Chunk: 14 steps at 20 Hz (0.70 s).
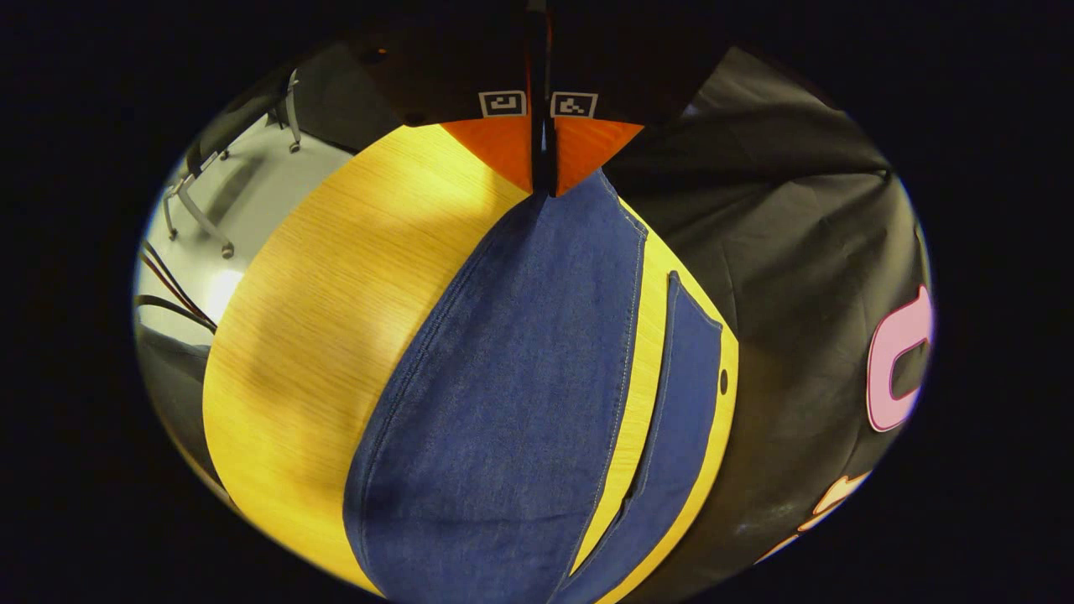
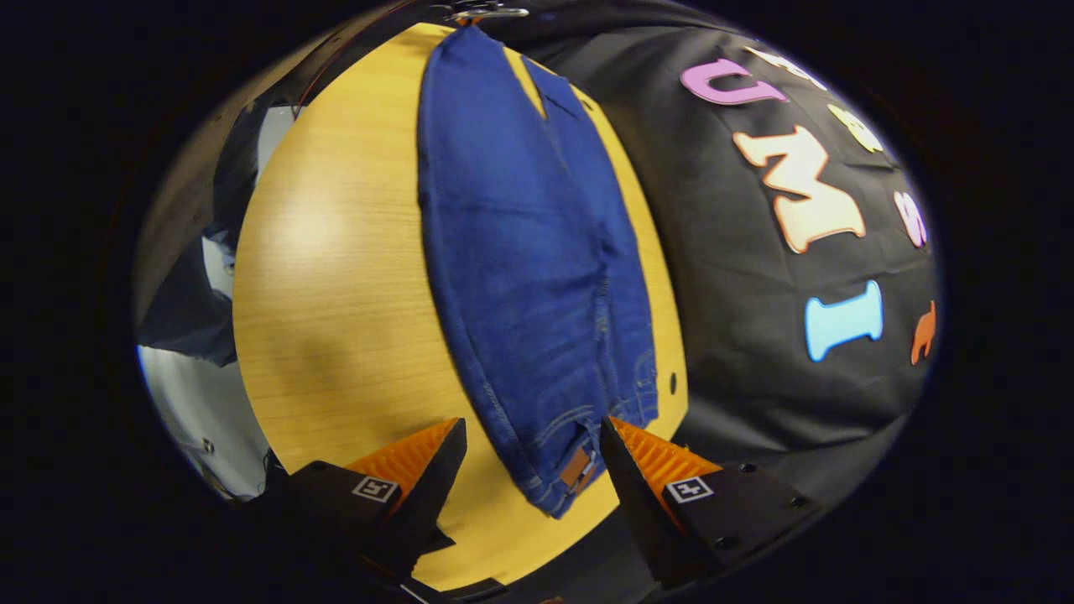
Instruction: Grasp the waist and the cuffs of the jeans and fold them to make the two legs overlap; first hold the waist and fold one-third of the jeans toward the cuffs, then hold the cuffs and fold the remaining one-third in the same direction to finish folding.
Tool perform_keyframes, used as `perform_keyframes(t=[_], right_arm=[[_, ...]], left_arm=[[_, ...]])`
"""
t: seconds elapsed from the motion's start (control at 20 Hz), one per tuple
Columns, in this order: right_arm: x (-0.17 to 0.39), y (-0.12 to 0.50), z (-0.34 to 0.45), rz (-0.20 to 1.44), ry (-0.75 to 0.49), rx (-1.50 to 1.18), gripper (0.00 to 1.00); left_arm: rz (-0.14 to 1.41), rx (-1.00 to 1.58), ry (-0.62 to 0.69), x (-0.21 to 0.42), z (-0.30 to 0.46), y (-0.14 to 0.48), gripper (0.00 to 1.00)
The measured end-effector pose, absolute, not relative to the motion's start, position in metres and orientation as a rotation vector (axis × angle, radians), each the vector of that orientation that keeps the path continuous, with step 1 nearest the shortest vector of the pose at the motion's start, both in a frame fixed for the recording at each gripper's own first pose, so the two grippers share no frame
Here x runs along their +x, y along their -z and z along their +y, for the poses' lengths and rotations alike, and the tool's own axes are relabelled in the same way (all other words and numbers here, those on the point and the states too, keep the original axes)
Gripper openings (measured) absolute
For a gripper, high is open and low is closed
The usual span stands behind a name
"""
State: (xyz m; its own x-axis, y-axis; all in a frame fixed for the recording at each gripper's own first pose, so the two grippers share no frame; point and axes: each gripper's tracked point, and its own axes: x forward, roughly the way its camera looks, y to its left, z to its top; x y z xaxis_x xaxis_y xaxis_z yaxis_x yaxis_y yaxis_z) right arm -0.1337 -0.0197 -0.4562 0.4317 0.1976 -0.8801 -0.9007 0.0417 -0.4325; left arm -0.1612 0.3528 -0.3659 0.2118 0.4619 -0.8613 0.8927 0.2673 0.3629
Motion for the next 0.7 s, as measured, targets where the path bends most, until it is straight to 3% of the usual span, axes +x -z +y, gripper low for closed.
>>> perform_keyframes(t=[0.1, 0.3, 0.35, 0.4, 0.5, 0.6, 0.7], right_arm=[[-0.132, 0.466, -0.016, 0.714, -1.014, -1.291, 0.99], [-0.112, 0.48, -0.013, 0.68, -1.027, -1.37, 0.89], [-0.108, 0.483, -0.013, 0.672, -1.021, -1.389, 0.76], [-0.109, 0.487, -0.013, 0.697, -1.022, -1.402, 0.76], [-0.118, 0.496, -0.02, 0.754, -0.998, -1.416, 0.41], [-0.114, 0.479, -0.011, 0.694, -0.956, -1.41, 0.05], [-0.102, 0.478, -0.012, 0.733, -0.895, -1.285, 0.03]], left_arm=[[1.419, 1.376, 0.483, -0.158, 0.351, 0.365, 0.0], [1.437, 1.374, 0.481, -0.16, 0.35, 0.363, 0.0], [1.439, 1.37, 0.481, -0.159, 0.348, 0.364, 0.0], [1.443, 1.364, 0.471, -0.159, 0.349, 0.364, 0.0], [1.442, 1.367, 0.469, -0.158, 0.348, 0.367, 0.0], [1.46, 1.343, 0.426, -0.161, 0.349, 0.365, 0.0], [1.462, 1.288, 0.345, -0.159, 0.347, 0.36, 0.0]])
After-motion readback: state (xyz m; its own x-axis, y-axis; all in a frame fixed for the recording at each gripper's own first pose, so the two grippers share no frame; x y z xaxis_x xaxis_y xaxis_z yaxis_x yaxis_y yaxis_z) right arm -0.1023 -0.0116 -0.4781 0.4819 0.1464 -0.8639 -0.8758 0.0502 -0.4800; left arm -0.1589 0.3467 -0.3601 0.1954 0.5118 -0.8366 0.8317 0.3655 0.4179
